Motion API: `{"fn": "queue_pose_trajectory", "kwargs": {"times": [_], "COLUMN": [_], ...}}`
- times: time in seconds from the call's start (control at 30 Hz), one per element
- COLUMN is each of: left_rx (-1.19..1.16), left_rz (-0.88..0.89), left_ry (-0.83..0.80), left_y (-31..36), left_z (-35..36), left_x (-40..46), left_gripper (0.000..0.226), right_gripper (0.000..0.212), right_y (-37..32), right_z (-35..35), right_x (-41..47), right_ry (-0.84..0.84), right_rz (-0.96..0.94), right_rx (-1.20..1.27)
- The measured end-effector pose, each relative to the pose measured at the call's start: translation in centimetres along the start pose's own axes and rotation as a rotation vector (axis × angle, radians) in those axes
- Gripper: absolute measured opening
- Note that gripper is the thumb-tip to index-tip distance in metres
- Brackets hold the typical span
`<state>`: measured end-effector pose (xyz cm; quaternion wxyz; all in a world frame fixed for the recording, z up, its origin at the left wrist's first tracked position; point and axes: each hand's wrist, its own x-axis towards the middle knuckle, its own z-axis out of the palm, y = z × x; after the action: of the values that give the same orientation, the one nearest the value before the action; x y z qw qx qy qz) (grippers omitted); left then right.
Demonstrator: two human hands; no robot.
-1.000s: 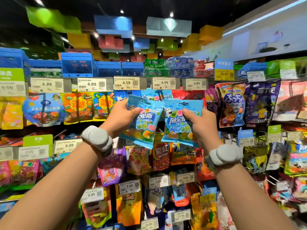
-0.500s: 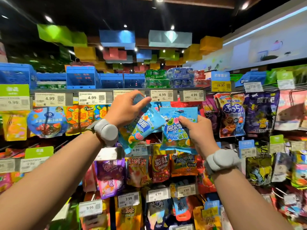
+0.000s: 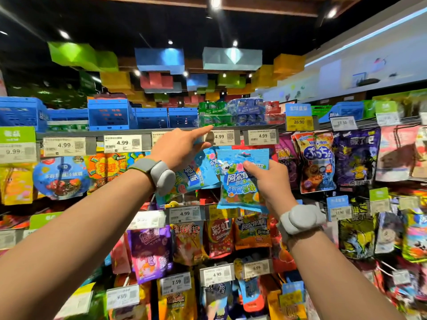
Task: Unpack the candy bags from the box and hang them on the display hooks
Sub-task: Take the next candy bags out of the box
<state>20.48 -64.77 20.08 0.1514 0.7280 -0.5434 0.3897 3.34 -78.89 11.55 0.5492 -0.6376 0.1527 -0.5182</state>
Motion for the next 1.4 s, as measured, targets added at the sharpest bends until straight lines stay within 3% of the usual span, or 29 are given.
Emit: {"fn": "queue_pose_trajectory", "kwargs": {"times": [0.17,0.57,0.9,1.07,1.4], "left_rx": [0.067,0.157,0.080,0.021,-0.051], "left_rz": [-0.022,0.002,0.019,0.000,-0.030], "left_ry": [-0.014,0.012,-0.049,-0.115,-0.178], "left_y": [0.0,-0.4,-0.5,-0.6,-0.8], "left_z": [0.2,0.4,-1.2,-1.6,-1.9], "left_x": [0.0,0.3,0.7,1.3,1.6], "left_gripper": [0.055,0.052,0.045,0.046,0.045], "right_gripper": [0.043,0.013,0.046,0.044,0.044], "right_y": [0.1,1.1,1.4,0.8,1.0], "right_z": [0.0,1.2,2.8,4.4,6.1], "right_x": [0.4,1.7,3.0,4.0,6.1], "right_ry": [-0.012,-0.006,-0.001,0.020,0.049], "right_rz": [-0.014,0.034,0.016,-0.029,0.077], "right_rx": [0.029,-0.002,-0.062,-0.087,-0.122]}}
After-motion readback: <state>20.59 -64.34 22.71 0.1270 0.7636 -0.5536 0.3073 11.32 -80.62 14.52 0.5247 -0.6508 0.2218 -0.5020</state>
